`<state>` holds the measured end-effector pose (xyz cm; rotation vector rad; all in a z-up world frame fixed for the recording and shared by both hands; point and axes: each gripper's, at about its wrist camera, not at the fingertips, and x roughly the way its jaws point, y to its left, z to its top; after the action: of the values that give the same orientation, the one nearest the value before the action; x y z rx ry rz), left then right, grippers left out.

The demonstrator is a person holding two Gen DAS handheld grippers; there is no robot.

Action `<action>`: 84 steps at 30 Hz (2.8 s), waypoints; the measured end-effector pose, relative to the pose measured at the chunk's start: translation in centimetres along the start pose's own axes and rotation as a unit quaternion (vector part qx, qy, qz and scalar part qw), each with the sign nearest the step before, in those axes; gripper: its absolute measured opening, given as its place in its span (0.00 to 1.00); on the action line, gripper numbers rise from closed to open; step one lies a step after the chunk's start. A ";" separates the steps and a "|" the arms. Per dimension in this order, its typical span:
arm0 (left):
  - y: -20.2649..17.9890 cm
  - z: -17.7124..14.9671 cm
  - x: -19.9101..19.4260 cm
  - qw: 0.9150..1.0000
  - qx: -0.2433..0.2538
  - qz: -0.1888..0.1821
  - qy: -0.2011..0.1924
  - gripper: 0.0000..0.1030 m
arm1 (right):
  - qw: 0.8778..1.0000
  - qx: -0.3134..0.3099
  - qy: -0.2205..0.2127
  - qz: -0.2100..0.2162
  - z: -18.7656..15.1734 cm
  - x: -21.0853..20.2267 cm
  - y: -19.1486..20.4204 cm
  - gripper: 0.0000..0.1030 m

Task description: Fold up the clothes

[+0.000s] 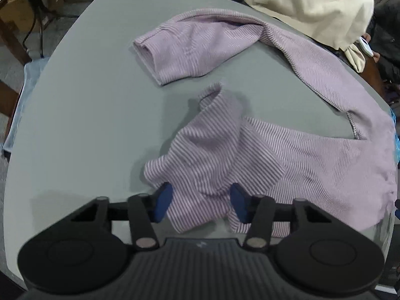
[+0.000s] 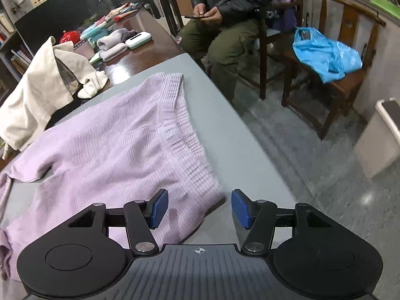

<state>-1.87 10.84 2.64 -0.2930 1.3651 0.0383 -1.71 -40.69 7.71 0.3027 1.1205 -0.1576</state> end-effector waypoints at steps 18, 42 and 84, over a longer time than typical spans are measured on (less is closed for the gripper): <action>3.3 -0.7 -5.2 0.995 0.049 0.053 -0.072 0.03 | 0.999 -0.043 0.002 0.021 -3.7 -0.6 5.5 0.55; -4.9 -6.0 0.8 0.994 0.069 0.078 -0.019 0.66 | 0.997 0.058 0.028 0.035 -2.0 0.6 0.2 0.55; 5.5 -0.3 -6.7 0.978 -0.151 -0.001 -0.143 0.71 | 0.990 -0.103 0.021 0.091 -2.7 -1.0 4.1 0.26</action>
<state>-4.61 17.03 8.03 -0.5236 1.0710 0.2797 -3.33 -35.98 8.15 0.2224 1.1353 0.1258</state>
